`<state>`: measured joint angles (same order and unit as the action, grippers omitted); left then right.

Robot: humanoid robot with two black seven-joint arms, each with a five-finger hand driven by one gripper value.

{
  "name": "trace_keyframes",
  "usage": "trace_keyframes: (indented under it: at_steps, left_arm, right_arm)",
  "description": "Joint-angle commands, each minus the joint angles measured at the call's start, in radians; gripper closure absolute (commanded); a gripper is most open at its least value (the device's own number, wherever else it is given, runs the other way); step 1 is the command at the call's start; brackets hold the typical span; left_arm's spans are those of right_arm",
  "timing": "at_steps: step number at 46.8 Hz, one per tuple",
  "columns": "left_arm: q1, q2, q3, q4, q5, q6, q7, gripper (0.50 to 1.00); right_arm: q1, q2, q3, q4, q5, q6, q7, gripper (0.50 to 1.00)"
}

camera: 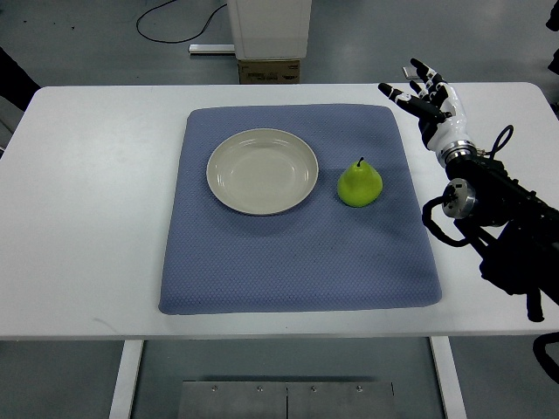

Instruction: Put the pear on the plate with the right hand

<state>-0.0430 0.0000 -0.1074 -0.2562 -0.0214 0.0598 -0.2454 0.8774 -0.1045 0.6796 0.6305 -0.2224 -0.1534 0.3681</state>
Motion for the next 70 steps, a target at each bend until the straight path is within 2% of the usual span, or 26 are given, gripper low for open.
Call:
trace_keyframes:
  at_steps: [1, 70]
  left_arm:
    - [0.0, 0.0, 0.0, 0.0, 0.001, 0.0, 0.0, 0.5]
    - [0.003, 0.0, 0.0, 0.0, 0.0, 0.0, 0.0, 0.5]
  right_arm:
    - [0.0, 0.0, 0.0, 0.0, 0.0, 0.0, 0.0, 0.5]
    - [0.018, -0.003, -0.006, 0.0, -0.002, 0.0, 0.005, 0.5]
